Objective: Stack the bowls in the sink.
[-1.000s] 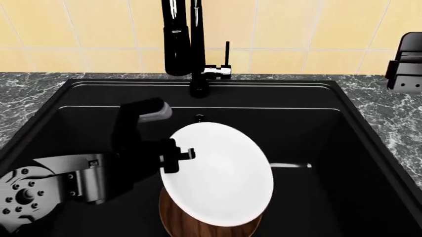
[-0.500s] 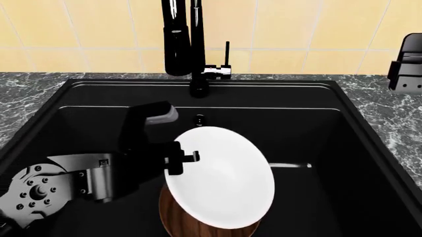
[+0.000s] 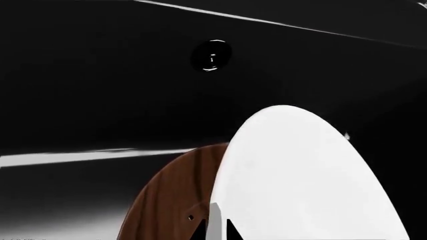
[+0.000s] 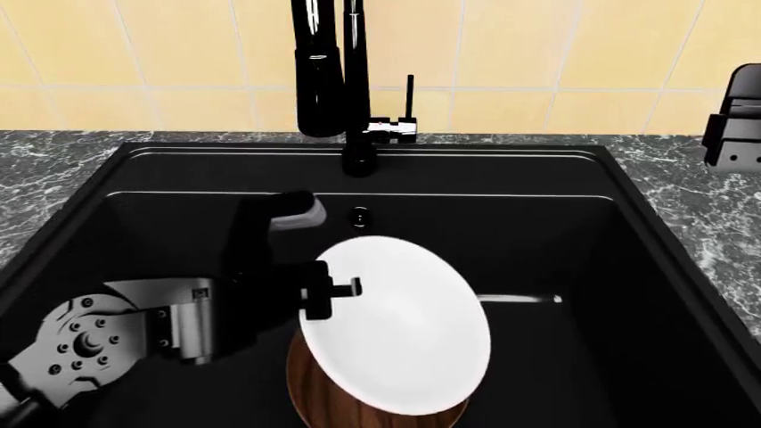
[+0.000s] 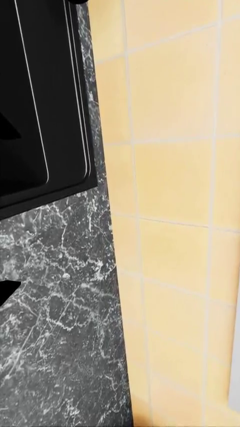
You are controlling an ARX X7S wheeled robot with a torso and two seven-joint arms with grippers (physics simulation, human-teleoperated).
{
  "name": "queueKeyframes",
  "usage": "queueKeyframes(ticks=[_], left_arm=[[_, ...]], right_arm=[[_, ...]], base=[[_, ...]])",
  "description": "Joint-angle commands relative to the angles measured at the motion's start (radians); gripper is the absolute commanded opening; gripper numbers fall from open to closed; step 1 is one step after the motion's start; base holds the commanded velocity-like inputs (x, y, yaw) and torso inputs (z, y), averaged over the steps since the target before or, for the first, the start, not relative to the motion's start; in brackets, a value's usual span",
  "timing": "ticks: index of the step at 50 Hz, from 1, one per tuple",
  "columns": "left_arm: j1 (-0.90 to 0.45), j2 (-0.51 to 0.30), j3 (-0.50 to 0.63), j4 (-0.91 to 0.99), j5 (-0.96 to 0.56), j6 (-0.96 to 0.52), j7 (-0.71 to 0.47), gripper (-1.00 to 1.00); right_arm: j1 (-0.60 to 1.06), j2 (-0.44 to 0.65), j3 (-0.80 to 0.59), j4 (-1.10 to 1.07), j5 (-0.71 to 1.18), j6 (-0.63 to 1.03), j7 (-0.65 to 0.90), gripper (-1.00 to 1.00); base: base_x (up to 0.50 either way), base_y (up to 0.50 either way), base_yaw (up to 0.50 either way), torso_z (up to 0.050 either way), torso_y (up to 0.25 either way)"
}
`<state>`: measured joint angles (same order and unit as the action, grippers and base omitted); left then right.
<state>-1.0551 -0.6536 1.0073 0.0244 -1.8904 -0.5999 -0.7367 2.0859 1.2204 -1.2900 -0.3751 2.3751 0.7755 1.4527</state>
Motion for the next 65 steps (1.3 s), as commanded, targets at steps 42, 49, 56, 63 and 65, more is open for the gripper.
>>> queueKeyframes(ticks=[42, 49, 56, 63, 65], left_arm=[[-0.019, 0.037, 0.055, -0.072, 0.043, -0.052, 0.017, -1.0], [-0.026, 0.04, 0.057, -0.078, 0.047, -0.054, 0.01, 1.0], [-0.03, 0.042, 0.061, -0.085, 0.051, -0.057, 0.005, 1.0], [-0.035, 0.045, 0.066, -0.085, 0.053, -0.065, 0.003, 1.0], [-0.04, 0.042, 0.065, -0.082, 0.051, -0.067, 0.0, 1.0]], right_arm=[[-0.021, 0.015, 0.009, -0.01, -0.009, -0.002, -0.006, 1.0], [-0.022, 0.018, 0.011, -0.012, -0.007, -0.002, -0.005, 1.0], [-0.025, 0.016, 0.011, -0.008, -0.01, 0.0, -0.007, 1.0], [-0.025, 0.014, 0.012, -0.008, -0.008, 0.001, -0.005, 1.0], [-0.024, 0.015, 0.013, -0.008, -0.007, 0.001, -0.004, 1.0]], base=[[0.0, 0.0, 0.0, 0.0, 0.0], [0.0, 0.0, 0.0, 0.0, 0.001], [0.0, 0.0, 0.0, 0.0, 0.0], [0.0, 0.0, 0.0, 0.0, 0.0], [0.0, 0.0, 0.0, 0.0, 0.0]])
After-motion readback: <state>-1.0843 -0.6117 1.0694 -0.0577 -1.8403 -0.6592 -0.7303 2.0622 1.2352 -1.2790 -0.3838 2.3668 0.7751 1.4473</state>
